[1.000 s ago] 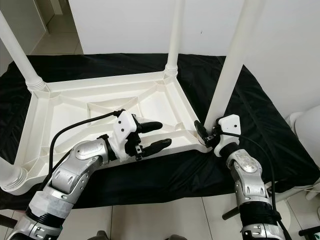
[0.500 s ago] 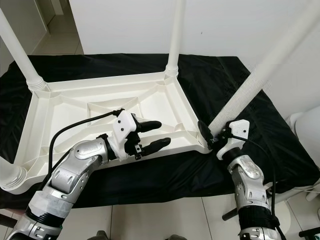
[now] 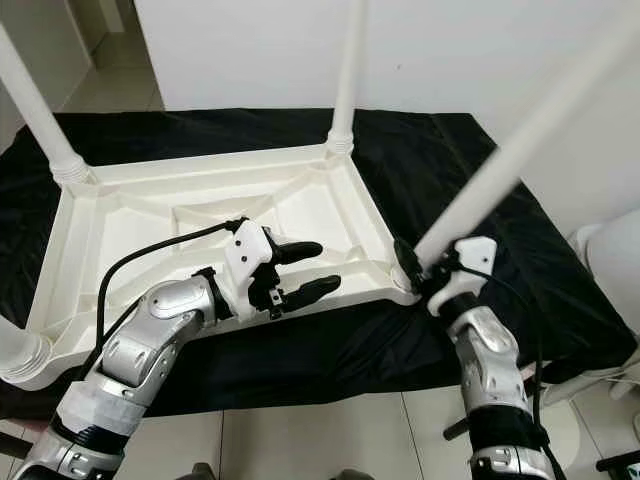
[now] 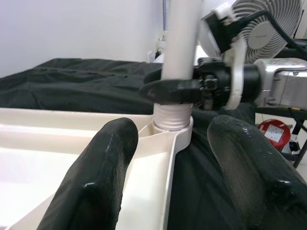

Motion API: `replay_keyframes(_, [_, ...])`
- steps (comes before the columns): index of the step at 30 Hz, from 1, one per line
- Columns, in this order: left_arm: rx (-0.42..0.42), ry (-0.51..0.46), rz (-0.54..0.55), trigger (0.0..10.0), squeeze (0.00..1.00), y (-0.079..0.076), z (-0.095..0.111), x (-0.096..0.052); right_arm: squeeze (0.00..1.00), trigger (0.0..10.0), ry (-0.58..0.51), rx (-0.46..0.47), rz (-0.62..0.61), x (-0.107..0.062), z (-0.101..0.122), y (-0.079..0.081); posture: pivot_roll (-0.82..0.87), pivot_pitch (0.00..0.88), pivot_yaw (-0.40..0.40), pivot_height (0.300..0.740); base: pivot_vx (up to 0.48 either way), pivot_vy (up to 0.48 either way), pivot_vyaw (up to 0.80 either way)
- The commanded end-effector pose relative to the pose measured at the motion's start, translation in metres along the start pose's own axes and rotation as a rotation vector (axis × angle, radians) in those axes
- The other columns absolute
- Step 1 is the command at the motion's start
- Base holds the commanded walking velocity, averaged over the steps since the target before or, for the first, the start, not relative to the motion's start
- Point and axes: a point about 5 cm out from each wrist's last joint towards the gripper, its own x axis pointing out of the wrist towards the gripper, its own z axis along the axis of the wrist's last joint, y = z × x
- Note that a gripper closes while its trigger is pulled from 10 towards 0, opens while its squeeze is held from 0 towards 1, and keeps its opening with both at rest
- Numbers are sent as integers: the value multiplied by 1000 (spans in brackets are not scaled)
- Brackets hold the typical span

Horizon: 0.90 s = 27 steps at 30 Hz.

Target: Building children table

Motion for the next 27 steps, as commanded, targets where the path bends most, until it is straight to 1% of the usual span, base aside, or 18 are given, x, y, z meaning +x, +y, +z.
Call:
replay_keyframes(1, [11, 8, 32, 10000, 0, 3, 0, 0, 0, 10000, 107, 15, -41, -5, -20, -1, 1, 0, 3, 740, 0, 0, 0])
replay_keyframes(3, [11, 7, 31, 10000, 0, 3, 1, 0, 0, 10000, 157, 9, -27, 2, -18, 1, 5, 0, 3, 740, 0, 0, 0])
replay_keyframes(6, [12, 7, 32, 10000, 0, 2, 1, -1, 0, 10000, 189, 26, -36, 7, -17, -1, 6, 0, 4, 740, 0, 0, 0])
replay_keyframes(9, [13, 7, 33, 10000, 0, 3, 1, -1, 0, 10000, 195, 14, -27, 9, -14, -3, 8, 0, 2, 740, 0, 0, 0])
replay_keyframes(11, [14, 6, 35, 10000, 0, 3, 1, -1, 0, 10000, 215, -10, 0, 10, -14, -3, 9, 0, 0, 740, 0, 0, 0])
replay_keyframes(19, [14, 4, 40, 10000, 0, 4, 1, -1, 0, 10000, 232, -40, -16, 9, -18, 2, 10, 0, -6, 740, 0, 0, 0])
replay_keyframes(21, [13, 2, 42, 10000, 0, 3, 1, -1, 0, 10000, 216, -60, -91, 8, -22, 10, 9, 0, -9, 740, 0, 0, 0])
replay_keyframes(22, [13, 2, 42, 10000, 0, 3, 1, -1, 0, 10000, 216, -60, -91, 8, -22, 10, 9, 0, -9, 740, 0, 0, 0])
replay_keyframes(24, [11, 2, 43, 10000, 0, 3, 1, -1, 0, 10000, 189, -54, -181, 7, -24, 16, 8, 0, -9, 740, 0, 0, 0])
replay_keyframes(25, [11, 2, 43, 10000, 0, 3, 1, -1, 0, 10000, 189, -54, -181, 7, -24, 16, 8, 0, -9, 740, 0, 0, 0])
replay_keyframes(27, [9, 2, 43, 10000, 0, 2, 1, -1, 0, 10000, 174, -39, -241, 6, -25, 20, 7, 1, -8, 740, 0, 0, 0])
